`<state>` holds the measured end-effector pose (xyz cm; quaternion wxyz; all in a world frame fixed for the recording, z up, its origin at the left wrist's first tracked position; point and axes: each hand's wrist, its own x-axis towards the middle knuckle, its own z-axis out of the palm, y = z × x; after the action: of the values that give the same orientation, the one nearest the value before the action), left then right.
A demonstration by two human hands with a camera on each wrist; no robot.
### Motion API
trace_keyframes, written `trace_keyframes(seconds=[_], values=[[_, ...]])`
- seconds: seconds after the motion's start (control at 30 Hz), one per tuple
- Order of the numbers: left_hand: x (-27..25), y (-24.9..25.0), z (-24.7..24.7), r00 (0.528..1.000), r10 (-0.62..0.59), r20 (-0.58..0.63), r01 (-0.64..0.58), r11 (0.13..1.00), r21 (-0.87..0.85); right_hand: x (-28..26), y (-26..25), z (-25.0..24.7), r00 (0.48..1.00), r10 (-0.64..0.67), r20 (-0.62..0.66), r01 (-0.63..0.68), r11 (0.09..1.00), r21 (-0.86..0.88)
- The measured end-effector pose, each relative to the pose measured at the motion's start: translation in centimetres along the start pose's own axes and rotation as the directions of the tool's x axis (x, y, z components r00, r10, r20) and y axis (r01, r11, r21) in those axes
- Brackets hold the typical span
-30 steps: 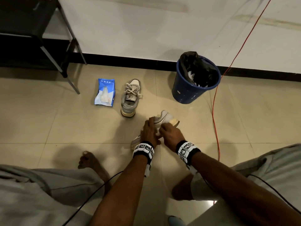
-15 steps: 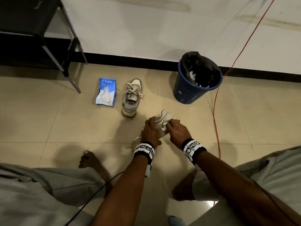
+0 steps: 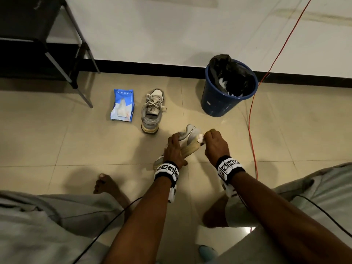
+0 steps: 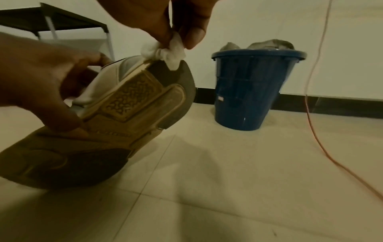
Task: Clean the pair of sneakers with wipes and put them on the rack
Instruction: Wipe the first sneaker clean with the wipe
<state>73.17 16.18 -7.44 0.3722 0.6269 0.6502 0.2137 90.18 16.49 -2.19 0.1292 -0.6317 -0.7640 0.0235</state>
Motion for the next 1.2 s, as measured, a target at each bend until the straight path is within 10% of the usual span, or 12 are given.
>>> trace_keyframes(seconds=[0.37,0.5,0.73,1.0,1.2], values=[[-0.5,0.8,-0.2,0.999,0.006,0.04,-0.008,0.999,0.046,-1.2,-1.3,1.6,0.87,-0.455,0.189,0.473,0.879,-0.064],[-0.3,0.4,-0.5,1.0,0.022,0.019,-0.022,1.0,0.017,0.4,0.8,-0.5,0.993,-0.112,0.03,0.114,0.991,-0.067],[-0.4,-0.7,-1.7,0.999,0.034,0.02,-0.034,0.999,0.004,0.6,0.0,0.2,0.94,0.342,0.006,-0.323,0.881,0.345],[1.0,4.2,-2.7,0.967,-0.254,0.005,0.254,0.967,0.034,0.3,-2.3,-0.4,0.935,0.354,-0.01,-0.297,0.798,0.524],[-0.3,3.3,-2.6,0.97,-0.23,-0.071,0.23,0.973,-0.009,0.4,-4.4,-2.4,0.983,0.186,-0.003,-0.177,0.941,0.29]])
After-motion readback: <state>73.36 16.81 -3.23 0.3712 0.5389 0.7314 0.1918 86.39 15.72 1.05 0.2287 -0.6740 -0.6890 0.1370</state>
